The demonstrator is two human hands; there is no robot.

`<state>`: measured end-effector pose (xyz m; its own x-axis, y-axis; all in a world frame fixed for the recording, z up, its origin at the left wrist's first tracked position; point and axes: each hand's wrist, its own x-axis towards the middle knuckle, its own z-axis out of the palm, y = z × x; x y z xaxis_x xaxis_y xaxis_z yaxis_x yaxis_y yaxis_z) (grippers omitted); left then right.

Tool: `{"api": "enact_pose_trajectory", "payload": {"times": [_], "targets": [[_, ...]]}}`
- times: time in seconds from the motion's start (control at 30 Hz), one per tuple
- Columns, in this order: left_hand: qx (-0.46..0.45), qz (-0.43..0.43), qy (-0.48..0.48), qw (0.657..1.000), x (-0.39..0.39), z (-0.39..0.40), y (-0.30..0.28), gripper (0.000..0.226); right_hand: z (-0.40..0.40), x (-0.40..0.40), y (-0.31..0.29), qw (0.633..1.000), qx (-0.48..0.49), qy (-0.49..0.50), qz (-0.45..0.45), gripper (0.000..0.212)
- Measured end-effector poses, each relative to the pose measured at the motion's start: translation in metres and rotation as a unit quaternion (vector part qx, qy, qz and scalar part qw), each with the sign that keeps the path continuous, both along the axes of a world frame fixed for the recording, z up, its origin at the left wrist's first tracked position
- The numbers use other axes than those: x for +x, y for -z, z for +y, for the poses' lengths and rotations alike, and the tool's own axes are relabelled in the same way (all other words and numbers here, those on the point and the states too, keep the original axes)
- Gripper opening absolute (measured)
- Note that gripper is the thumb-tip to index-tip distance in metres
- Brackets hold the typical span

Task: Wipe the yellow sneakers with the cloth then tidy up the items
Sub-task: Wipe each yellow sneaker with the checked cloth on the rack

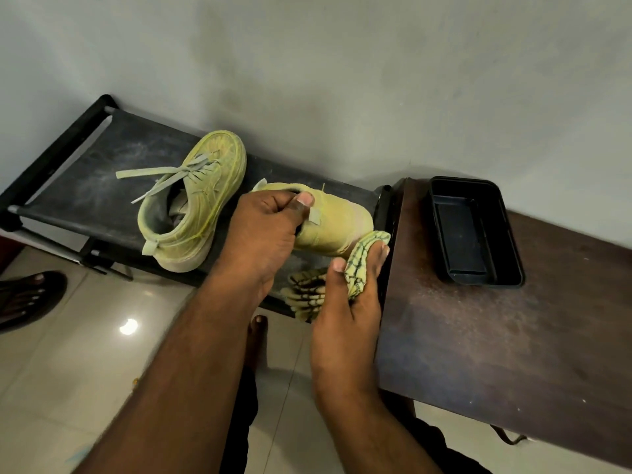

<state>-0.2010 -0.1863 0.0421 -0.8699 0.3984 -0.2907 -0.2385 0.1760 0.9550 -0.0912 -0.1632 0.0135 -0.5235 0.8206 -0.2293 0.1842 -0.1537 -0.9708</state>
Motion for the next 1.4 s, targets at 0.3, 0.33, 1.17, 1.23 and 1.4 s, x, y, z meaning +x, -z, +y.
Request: {"api": "enact_pose_trajectory", "payload": {"times": [0.3,0.33,1.17,1.23,1.4], "targets": [[0.04,-0.033,-0.035,0.998,-0.012,-0.007,0.0,0.012,-0.009,0.02,-0.022,0.99,-0.123,0.005,0.064,0.045],[0.039,-0.028,-0.036,0.998,-0.012,-0.006,-0.001,0.011,-0.002,0.022,-0.028,0.988,-0.125,0.028,0.091,0.043],[0.145,-0.13,-0.103,0.975,-0.003,0.002,0.0,0.012,0.059,-0.025,-0.012,0.995,0.042,0.027,0.091,0.05],[0.156,-0.168,-0.087,0.97,0.003,0.003,0.002,0.016,0.04,-0.028,-0.005,0.997,0.003,-0.001,0.08,0.053],[0.2,-0.221,-0.093,0.95,-0.005,-0.005,-0.002,0.014,0.019,-0.008,-0.001,0.985,-0.111,-0.072,0.106,0.046]]}}
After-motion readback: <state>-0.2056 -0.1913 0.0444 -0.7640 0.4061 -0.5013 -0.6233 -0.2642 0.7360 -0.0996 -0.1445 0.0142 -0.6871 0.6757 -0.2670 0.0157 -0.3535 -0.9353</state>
